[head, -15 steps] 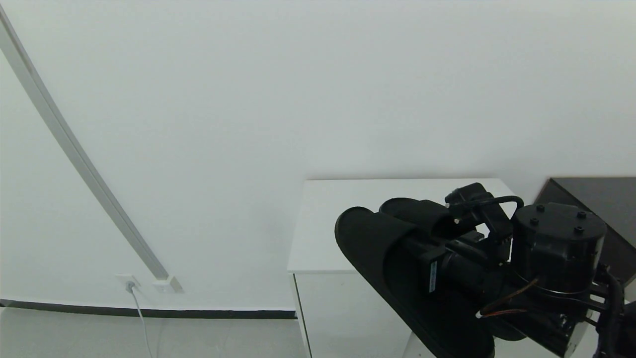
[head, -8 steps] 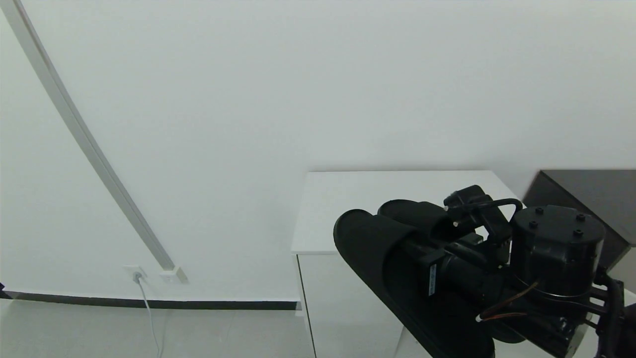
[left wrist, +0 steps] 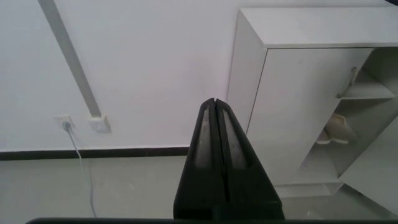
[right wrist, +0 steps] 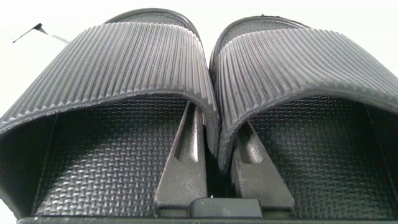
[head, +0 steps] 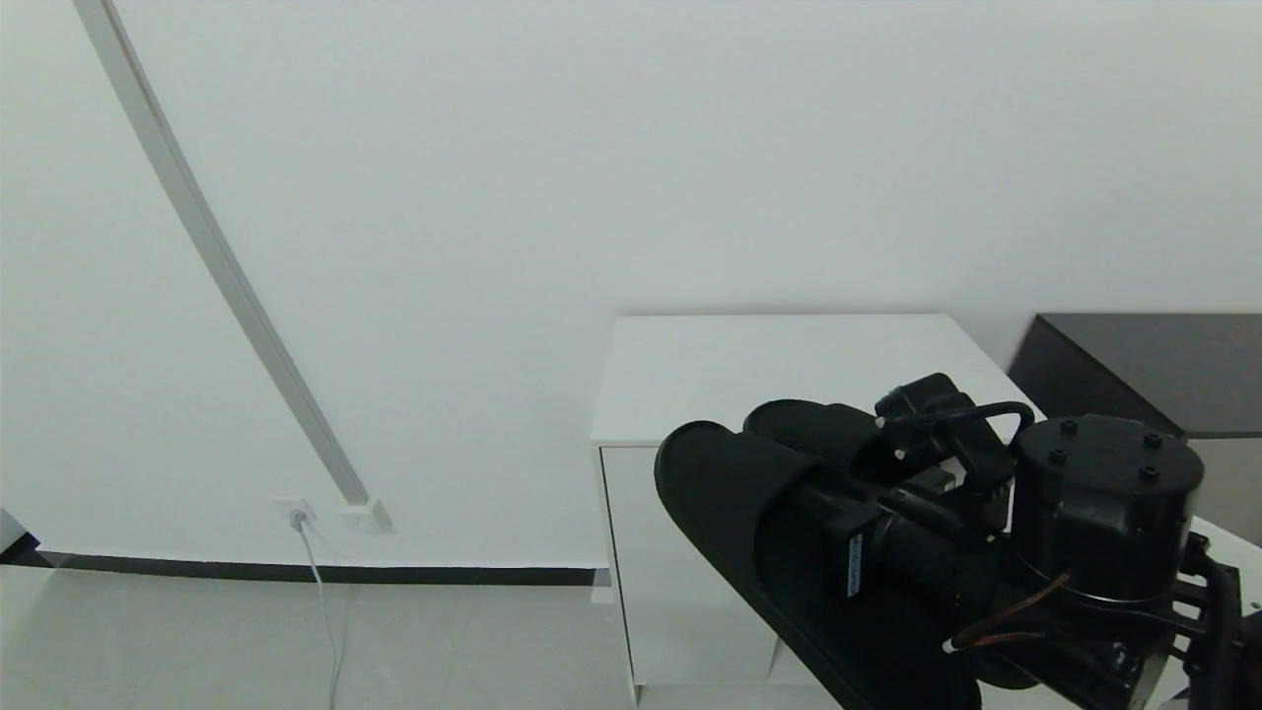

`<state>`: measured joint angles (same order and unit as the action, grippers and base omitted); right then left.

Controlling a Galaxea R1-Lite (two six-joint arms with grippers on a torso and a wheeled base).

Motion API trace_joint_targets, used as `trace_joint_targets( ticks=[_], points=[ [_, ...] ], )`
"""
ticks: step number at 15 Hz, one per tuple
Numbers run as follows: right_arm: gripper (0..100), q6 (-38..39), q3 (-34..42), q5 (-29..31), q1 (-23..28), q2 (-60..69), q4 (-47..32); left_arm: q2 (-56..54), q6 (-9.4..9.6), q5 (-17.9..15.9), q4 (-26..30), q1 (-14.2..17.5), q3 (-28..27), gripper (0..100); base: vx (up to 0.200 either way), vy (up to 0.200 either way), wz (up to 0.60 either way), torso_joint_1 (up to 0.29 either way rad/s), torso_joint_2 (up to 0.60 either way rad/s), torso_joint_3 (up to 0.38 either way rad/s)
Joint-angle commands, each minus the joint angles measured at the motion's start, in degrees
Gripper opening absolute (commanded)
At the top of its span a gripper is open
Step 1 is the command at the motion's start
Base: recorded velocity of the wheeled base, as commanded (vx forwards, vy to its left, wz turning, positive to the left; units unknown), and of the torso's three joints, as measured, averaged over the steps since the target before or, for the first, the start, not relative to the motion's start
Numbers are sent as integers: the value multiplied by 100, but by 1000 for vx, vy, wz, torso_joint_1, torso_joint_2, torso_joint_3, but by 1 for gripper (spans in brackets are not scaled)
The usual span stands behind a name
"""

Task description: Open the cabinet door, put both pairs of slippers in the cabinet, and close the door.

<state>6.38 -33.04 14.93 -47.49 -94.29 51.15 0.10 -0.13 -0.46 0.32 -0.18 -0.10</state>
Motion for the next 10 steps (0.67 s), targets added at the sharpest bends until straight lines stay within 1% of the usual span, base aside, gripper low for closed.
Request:
trace_joint_targets(
  ticks=[1,9,10],
  points=[
    [0,-5,8,10,-14,-28,0,8,-4,2,3,1,1,0,0,0,0,0,0,0],
    [0,-5,8,27,-41,-72,9,8,-4,2,3,1,1,0,0,0,0,0,0,0],
    [0,-14,8,27,-41,-63,9,8,-4,2,3,1,1,0,0,-200,0,-2,12,2]
  ],
)
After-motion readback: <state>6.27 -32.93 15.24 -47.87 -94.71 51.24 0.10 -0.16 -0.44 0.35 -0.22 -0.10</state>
